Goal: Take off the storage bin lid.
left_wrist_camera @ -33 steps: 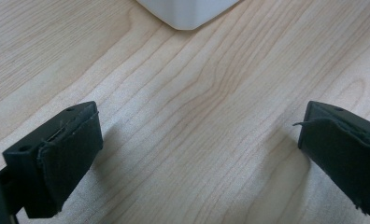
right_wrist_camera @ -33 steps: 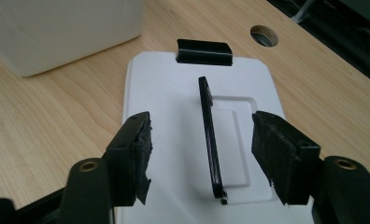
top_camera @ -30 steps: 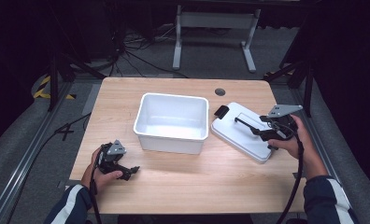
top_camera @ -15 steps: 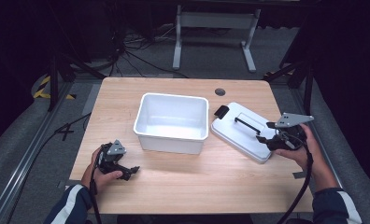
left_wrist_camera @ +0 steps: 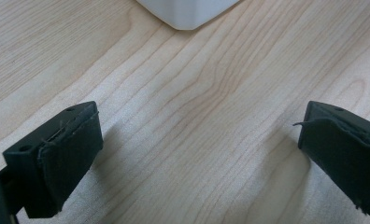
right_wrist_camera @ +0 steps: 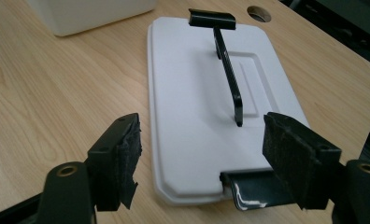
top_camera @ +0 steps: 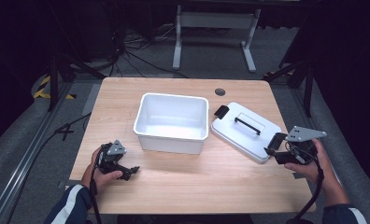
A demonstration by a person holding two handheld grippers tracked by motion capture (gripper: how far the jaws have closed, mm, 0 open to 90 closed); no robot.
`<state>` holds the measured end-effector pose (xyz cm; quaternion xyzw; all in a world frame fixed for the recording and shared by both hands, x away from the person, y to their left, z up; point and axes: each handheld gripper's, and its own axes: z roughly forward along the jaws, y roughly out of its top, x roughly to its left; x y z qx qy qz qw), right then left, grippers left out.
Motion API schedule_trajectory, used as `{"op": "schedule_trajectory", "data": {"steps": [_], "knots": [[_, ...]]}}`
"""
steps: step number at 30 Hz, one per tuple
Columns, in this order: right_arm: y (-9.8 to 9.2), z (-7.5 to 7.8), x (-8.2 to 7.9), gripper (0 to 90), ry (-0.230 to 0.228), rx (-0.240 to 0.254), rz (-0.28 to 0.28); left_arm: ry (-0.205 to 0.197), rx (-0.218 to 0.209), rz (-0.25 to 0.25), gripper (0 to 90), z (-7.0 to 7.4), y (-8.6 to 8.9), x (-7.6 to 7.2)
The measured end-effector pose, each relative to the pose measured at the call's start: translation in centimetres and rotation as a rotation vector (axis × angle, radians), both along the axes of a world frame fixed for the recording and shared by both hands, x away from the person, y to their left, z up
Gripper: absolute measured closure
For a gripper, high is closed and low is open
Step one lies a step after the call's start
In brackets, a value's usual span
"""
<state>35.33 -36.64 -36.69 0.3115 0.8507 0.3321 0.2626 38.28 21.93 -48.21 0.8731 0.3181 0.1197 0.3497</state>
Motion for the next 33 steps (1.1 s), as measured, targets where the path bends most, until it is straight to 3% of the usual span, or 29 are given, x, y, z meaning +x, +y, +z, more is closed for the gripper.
{"op": "schedule_trajectory", "data": {"steps": [5, 17, 30, 33], "knots": [[-0.9, -1.0, -1.4, 28.2, 0.007, 0.02, -0.007, 0.0, -0.001, 0.0, 0.3, 0.0, 0.0, 0.0], [-2.1, -3.8, -3.1, 27.0, 0.008, 0.045, -0.023, 0.0, 0.001, 0.0, 0.3, 0.0, 0.0, 0.0], [-3.7, -9.4, -3.9, 25.6, 0.106, 0.13, -0.096, 0.0, 0.0, 0.0, 0.3, 0.0, 0.0, 0.0], [-3.7, -10.0, -3.9, 24.6, 0.121, 0.142, -0.106, 0.0, 0.0, -0.001, 0.3, 0.0, 0.0, 0.0]]}}
